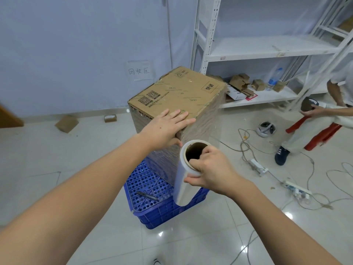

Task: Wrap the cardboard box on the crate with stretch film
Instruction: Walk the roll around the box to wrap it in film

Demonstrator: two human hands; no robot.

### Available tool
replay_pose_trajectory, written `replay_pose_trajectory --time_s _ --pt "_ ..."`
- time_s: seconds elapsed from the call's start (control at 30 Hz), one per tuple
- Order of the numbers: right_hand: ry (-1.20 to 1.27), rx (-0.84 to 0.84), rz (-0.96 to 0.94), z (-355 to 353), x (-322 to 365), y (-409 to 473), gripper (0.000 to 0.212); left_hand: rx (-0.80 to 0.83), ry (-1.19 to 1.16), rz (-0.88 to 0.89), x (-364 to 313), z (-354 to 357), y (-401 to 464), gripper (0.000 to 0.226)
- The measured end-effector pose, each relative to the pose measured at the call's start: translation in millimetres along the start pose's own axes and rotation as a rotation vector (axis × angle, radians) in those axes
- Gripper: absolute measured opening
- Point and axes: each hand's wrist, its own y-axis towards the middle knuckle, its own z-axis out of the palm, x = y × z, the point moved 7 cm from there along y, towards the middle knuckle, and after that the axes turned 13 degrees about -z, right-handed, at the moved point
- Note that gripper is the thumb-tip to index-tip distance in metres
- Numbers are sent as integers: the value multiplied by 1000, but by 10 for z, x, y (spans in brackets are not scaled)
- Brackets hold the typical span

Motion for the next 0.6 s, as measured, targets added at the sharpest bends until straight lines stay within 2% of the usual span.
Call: replay_pose_trajectory --time_s 0.17,0.27,0.37,0.43,0.53,0.6 --pt "-104 104 124 -52 89 -7 42 -22 -81 -9 28 -1 7 97" --pt "-99 167 231 -39 179 -56 32 -42 -105 -16 53 13 2 99" --pt "-57 129 379 -48 133 -81 53 -58 -117 -29 57 2 -14 100" --pt "-50 59 409 -58 93 -98 61 -58 -118 -39 67 3 -18 101" --pt "-61 23 381 -107 120 -157 62 -47 -128 -59 105 16 -37 103" --pt "-42 28 364 -103 133 -229 52 -43 -122 -55 102 8 -34 102"
